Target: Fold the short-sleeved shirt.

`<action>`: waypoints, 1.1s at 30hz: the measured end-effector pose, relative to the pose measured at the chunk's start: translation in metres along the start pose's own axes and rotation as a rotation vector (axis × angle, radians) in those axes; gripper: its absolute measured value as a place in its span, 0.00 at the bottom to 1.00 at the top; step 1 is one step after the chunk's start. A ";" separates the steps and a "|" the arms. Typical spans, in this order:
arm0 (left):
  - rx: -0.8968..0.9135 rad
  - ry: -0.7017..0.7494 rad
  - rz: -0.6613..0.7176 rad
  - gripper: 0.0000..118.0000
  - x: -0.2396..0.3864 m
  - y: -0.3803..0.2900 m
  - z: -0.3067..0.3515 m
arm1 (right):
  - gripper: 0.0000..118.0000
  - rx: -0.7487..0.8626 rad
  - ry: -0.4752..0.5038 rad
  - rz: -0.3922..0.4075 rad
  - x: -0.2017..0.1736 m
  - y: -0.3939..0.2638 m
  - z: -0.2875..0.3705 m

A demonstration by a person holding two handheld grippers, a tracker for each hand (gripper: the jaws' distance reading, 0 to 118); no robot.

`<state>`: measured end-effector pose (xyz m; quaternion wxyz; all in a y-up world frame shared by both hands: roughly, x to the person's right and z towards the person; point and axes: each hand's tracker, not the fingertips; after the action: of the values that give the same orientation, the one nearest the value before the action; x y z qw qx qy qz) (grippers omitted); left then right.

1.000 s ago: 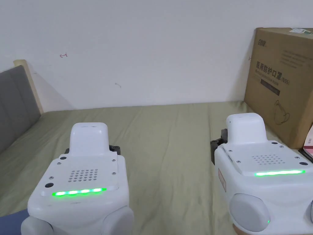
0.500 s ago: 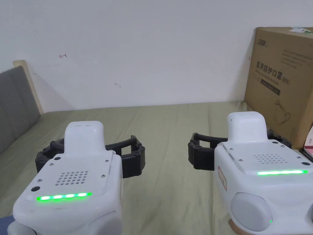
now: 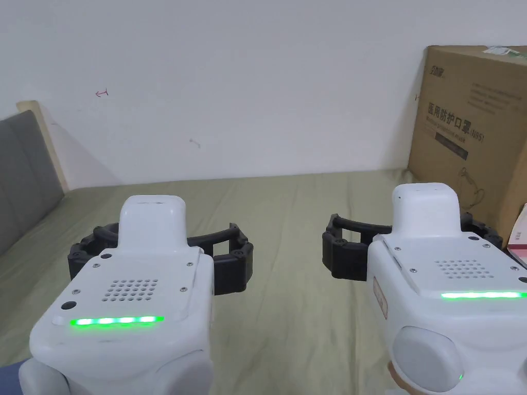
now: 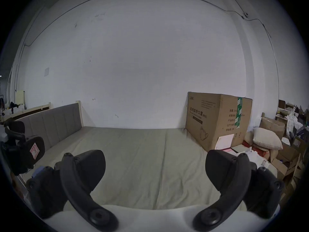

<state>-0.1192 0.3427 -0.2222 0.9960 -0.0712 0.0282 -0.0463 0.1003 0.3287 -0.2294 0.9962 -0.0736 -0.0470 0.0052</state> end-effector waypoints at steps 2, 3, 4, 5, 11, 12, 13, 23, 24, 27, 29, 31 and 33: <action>-0.001 -0.019 0.019 1.00 -0.002 -0.001 0.001 | 0.99 -0.001 -0.007 0.008 0.000 -0.001 0.000; 0.008 -0.021 0.021 1.00 -0.003 -0.001 0.001 | 0.99 0.000 -0.013 0.014 0.000 -0.002 0.000; 0.013 -0.019 0.014 1.00 -0.002 -0.001 0.001 | 0.99 -0.002 -0.018 0.019 0.000 -0.002 0.000; 0.013 -0.014 0.008 1.00 -0.002 0.000 0.001 | 0.99 -0.004 -0.020 0.023 0.000 -0.003 -0.001; 0.000 -0.031 0.013 1.00 -0.004 -0.003 0.000 | 0.99 -0.012 -0.023 0.031 0.000 -0.007 -0.002; 0.001 -0.035 0.012 1.00 -0.004 -0.003 0.000 | 0.99 -0.013 -0.020 0.029 0.001 -0.007 -0.002; 0.001 -0.037 0.011 1.00 -0.004 -0.003 0.000 | 0.99 -0.014 -0.018 0.028 0.001 -0.007 -0.002; -0.018 -0.057 -0.009 1.00 0.001 -0.005 -0.004 | 0.99 -0.032 -0.014 0.030 0.002 -0.010 -0.005; -0.021 -0.057 -0.002 1.00 0.001 -0.005 -0.004 | 0.99 -0.033 -0.013 0.029 0.002 -0.010 -0.005; -0.019 -0.051 0.010 1.00 0.001 -0.005 -0.004 | 0.99 -0.031 -0.016 0.031 0.003 -0.010 -0.005; -0.010 -0.043 0.018 1.00 0.000 -0.005 -0.003 | 0.99 -0.030 -0.021 0.031 0.004 -0.009 -0.005; -0.015 -0.036 0.027 1.00 -0.001 -0.006 -0.003 | 0.99 -0.030 -0.021 0.025 0.005 -0.009 -0.005; -0.027 -0.059 0.028 1.00 -0.004 -0.007 -0.004 | 0.99 -0.036 -0.019 0.019 0.006 -0.009 -0.005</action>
<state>-0.1243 0.3357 -0.2245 0.9959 -0.0855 0.0005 -0.0297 0.1068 0.3194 -0.2327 0.9941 -0.0918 -0.0557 0.0146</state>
